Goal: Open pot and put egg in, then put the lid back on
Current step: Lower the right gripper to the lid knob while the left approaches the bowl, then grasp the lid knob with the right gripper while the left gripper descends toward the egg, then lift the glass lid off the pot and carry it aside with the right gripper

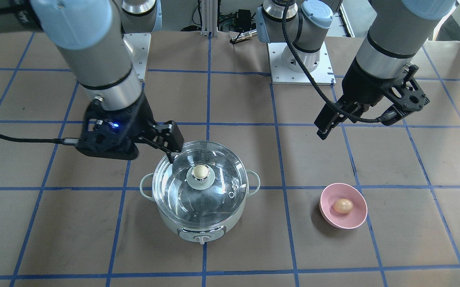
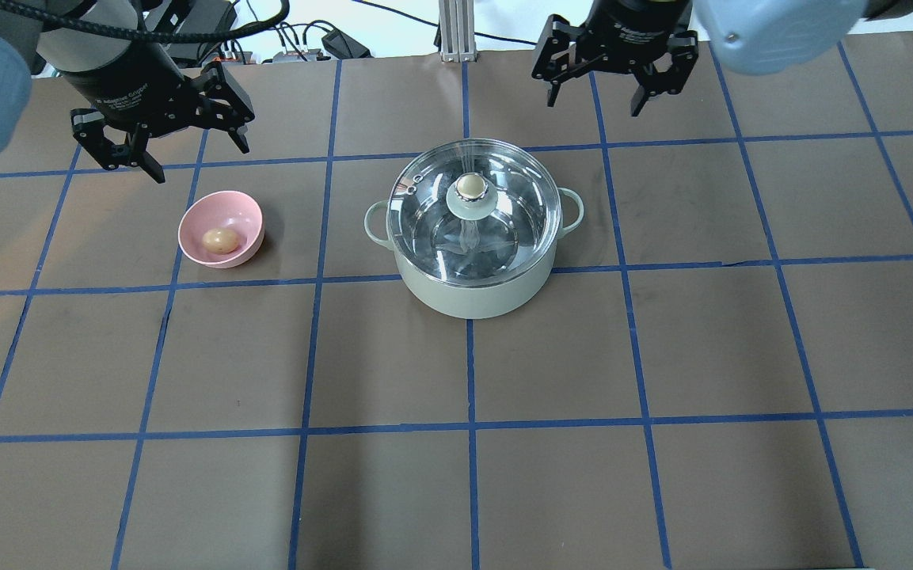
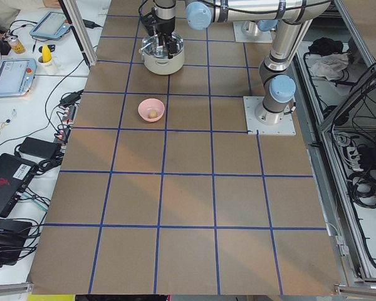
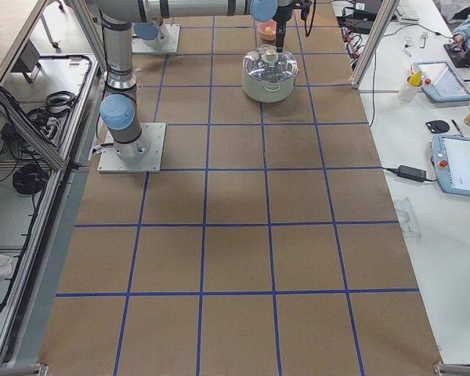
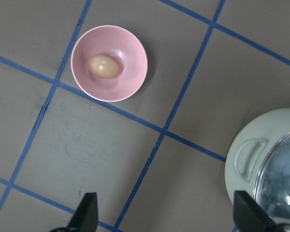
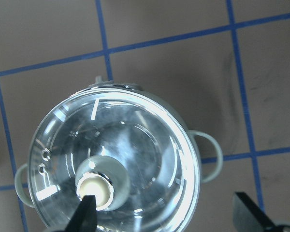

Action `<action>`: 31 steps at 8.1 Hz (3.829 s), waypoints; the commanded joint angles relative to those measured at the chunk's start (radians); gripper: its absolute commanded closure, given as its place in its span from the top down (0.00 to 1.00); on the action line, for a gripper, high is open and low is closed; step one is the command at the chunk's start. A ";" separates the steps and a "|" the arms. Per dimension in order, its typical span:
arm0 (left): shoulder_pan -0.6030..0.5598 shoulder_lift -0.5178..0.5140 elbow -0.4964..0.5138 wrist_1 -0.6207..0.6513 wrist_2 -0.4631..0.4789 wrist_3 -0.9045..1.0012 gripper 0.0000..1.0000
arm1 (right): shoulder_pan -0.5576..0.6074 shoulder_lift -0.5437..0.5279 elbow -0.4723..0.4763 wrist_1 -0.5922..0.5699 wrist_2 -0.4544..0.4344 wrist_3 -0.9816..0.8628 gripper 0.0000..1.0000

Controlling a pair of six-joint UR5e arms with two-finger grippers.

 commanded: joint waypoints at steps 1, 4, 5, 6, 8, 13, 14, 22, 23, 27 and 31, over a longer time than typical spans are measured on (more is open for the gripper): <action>0.010 -0.062 -0.001 0.009 0.022 -0.265 1.00 | 0.124 0.108 -0.001 -0.131 -0.027 0.133 1.00; 0.010 -0.153 -0.002 0.119 0.211 -0.400 1.00 | 0.152 0.170 0.012 -0.159 -0.070 0.189 1.00; 0.016 -0.172 -0.002 0.124 0.210 -0.453 1.00 | 0.152 0.178 0.027 -0.162 -0.072 0.186 1.00; 0.031 -0.194 -0.002 0.124 0.207 -0.457 0.94 | 0.157 0.182 0.035 -0.157 -0.069 0.190 1.00; 0.086 -0.221 -0.004 0.121 0.190 -0.454 0.94 | 0.157 0.181 0.036 -0.149 -0.078 0.172 0.94; 0.136 -0.278 -0.039 0.163 0.108 -0.489 0.94 | 0.155 0.176 0.038 -0.114 -0.068 0.164 0.62; 0.134 -0.278 -0.039 0.182 0.110 -0.488 0.94 | 0.155 0.175 0.038 -0.100 -0.067 0.163 0.57; 0.134 -0.359 -0.042 0.213 0.086 -0.565 1.00 | 0.094 0.038 0.021 -0.027 -0.060 -0.022 0.18; 0.134 -0.366 -0.043 0.254 0.087 -0.579 1.00 | 0.032 0.000 0.022 0.024 -0.057 -0.097 0.18; 0.134 -0.415 -0.042 0.296 0.095 -0.607 0.97 | -0.231 -0.084 0.022 0.142 -0.100 -0.421 0.07; 0.134 -0.418 -0.042 0.299 0.089 -0.615 0.77 | -0.273 -0.082 0.039 0.141 -0.123 -0.515 0.00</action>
